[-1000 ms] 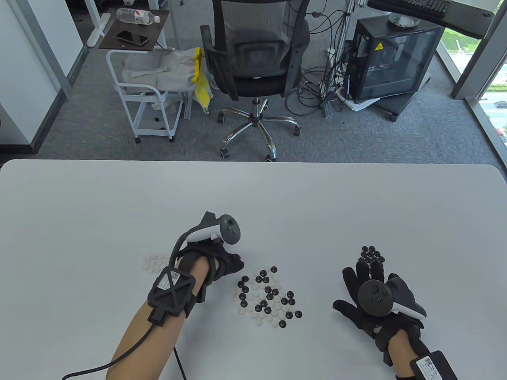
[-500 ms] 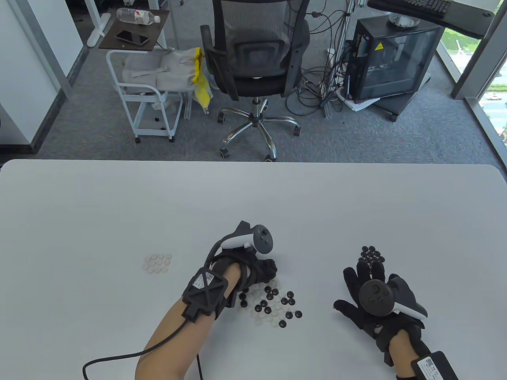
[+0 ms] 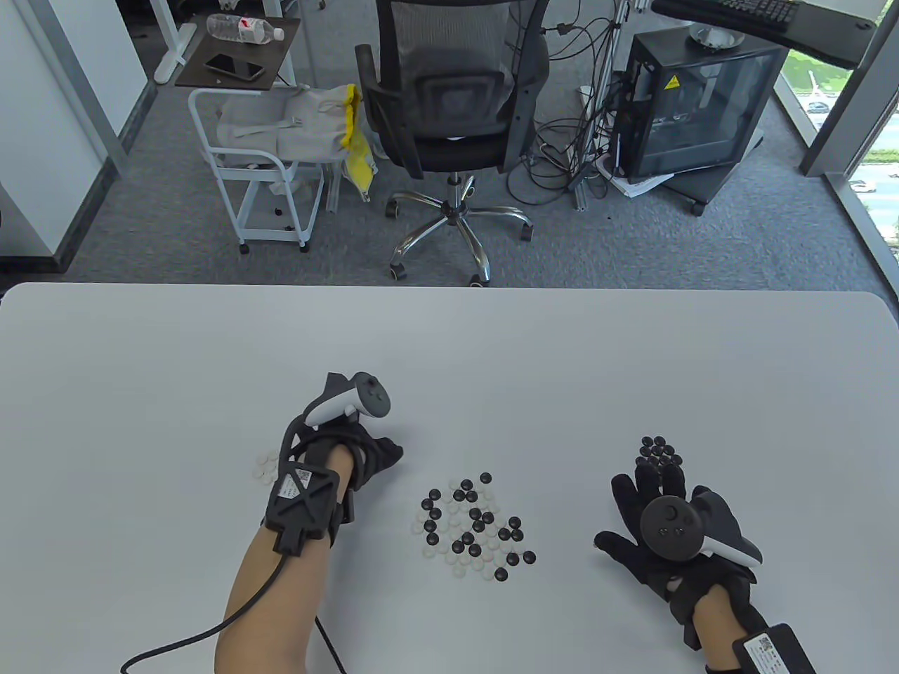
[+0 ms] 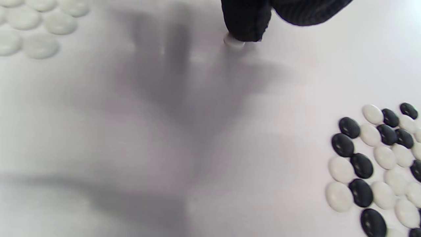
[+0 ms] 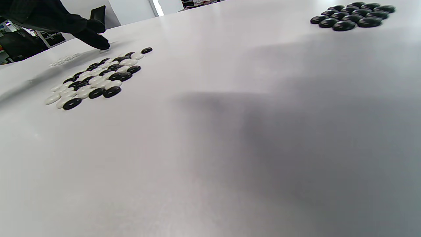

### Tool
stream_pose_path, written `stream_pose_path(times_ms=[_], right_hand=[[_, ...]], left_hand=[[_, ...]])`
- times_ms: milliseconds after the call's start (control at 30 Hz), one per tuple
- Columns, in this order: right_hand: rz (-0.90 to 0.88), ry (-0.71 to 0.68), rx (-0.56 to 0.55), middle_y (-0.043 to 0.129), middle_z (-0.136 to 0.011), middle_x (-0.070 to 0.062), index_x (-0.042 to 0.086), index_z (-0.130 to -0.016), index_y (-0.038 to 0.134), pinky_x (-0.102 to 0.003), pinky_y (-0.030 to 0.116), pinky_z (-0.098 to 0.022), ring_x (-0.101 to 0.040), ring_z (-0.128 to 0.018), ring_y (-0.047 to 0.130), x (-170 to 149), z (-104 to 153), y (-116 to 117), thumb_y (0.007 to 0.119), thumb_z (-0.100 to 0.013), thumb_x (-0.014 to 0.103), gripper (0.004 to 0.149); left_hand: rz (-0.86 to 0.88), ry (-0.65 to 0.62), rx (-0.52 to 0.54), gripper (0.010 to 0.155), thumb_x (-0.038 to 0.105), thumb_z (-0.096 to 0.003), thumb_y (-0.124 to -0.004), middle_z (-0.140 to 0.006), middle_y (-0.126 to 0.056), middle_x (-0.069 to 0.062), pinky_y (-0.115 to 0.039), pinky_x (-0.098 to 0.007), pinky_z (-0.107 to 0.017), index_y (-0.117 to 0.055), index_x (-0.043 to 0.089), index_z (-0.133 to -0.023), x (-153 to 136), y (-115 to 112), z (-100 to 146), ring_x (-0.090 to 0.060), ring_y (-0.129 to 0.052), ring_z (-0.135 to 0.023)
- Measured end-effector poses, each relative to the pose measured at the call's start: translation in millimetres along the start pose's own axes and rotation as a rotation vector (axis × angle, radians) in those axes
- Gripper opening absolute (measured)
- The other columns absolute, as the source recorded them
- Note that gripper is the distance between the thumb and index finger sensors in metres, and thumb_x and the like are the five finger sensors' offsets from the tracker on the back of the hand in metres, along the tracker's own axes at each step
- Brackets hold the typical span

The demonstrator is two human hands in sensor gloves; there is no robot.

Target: Go stone sorting task

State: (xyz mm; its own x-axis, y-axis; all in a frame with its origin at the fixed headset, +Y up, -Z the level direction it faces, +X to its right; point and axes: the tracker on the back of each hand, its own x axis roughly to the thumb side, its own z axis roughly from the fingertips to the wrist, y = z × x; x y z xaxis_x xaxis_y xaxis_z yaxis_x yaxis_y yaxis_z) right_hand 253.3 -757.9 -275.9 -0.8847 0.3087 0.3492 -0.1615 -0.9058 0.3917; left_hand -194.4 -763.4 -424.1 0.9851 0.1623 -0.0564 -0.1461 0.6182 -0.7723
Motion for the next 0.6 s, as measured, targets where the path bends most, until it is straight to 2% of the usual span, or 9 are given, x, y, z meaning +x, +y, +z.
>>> stream_pose_path(times_ms=[100, 300, 600], right_hand=[[0.004, 0.002, 0.005, 0.001, -0.108, -0.049, -0.009, -0.115, 0.016, -0.087, 0.003, -0.048, -0.069, -0.086, -0.010, -0.1, -0.8, 0.7, 0.055, -0.066, 0.049, 0.085], [0.007, 0.000, 0.006, 0.001, -0.108, -0.049, -0.009, -0.115, 0.016, -0.087, 0.003, -0.048, -0.069, -0.086, -0.010, -0.1, -1.1, 1.0, 0.055, -0.066, 0.049, 0.085], [0.006, 0.002, 0.012, 0.001, -0.108, -0.049, -0.009, -0.115, 0.016, -0.087, 0.003, -0.048, -0.069, -0.086, -0.010, 0.7, -1.4, 1.8, 0.055, -0.066, 0.049, 0.085]], left_hand=[[0.023, 0.050, 0.003, 0.066, 0.055, -0.0510, -0.051, -0.113, 0.012, -0.020, 0.000, -0.081, -0.056, -0.056, 0.034, -0.114, -24.4, 1.1, 6.3, -0.053, 0.020, -0.093], [0.053, 0.123, 0.016, 0.067, 0.055, -0.0510, -0.051, -0.112, 0.014, -0.019, 0.000, -0.081, -0.056, -0.055, 0.034, -0.114, -55.5, 1.3, 14.1, -0.052, 0.021, -0.092], [0.098, 0.168, 0.012, 0.068, 0.055, -0.0510, -0.051, -0.112, 0.015, -0.018, 0.001, -0.081, -0.056, -0.055, 0.032, -0.115, -72.2, 4.1, 19.1, -0.052, 0.021, -0.092]])
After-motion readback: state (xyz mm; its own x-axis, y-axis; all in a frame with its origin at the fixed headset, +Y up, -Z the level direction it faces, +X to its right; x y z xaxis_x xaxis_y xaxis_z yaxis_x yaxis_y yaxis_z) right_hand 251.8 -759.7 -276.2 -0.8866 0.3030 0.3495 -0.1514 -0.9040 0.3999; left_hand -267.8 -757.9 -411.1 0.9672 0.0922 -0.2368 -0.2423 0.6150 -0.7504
